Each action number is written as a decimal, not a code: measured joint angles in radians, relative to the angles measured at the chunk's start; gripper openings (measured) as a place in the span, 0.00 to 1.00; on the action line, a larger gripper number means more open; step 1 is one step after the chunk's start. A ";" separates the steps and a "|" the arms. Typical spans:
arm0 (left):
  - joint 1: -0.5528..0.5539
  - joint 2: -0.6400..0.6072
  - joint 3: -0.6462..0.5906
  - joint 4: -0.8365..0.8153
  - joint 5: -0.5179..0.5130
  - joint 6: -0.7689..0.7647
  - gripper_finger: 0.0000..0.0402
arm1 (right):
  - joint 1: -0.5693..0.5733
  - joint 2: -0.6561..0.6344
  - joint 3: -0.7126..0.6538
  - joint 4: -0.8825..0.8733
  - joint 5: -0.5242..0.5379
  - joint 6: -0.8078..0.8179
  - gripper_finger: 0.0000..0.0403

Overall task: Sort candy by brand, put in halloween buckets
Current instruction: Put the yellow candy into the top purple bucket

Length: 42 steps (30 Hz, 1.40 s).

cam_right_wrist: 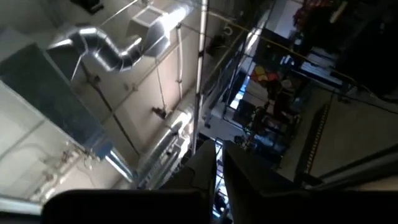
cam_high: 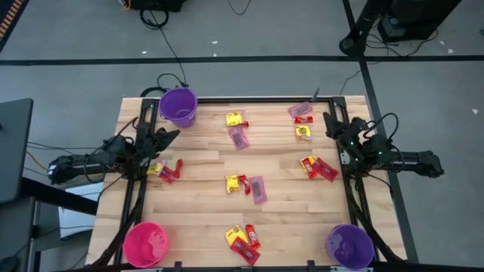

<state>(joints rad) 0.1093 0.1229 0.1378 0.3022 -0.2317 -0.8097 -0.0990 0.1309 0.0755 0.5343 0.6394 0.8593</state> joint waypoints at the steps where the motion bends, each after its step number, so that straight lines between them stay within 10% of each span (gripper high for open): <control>1: 0.000 0.024 0.027 -0.026 0.020 0.015 0.06 | 0.000 0.026 0.025 0.001 -0.010 -0.023 0.12; 13: 0.000 0.326 0.361 -0.245 0.068 0.210 0.07 | -0.003 0.360 0.362 -0.201 -0.231 -0.102 0.21; 23: 0.025 0.519 0.658 -0.746 -0.115 0.195 0.13 | -0.002 0.526 0.657 -0.690 -0.221 -0.187 0.22; 42: 0.035 0.879 0.757 -1.428 0.051 -0.037 0.35 | -0.003 0.738 0.742 -0.924 -0.136 -0.309 0.22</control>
<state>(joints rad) 0.1440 1.0016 0.8951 -1.1256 -0.1802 -0.8465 -0.1017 0.8691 0.8173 -0.3894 0.5030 0.5503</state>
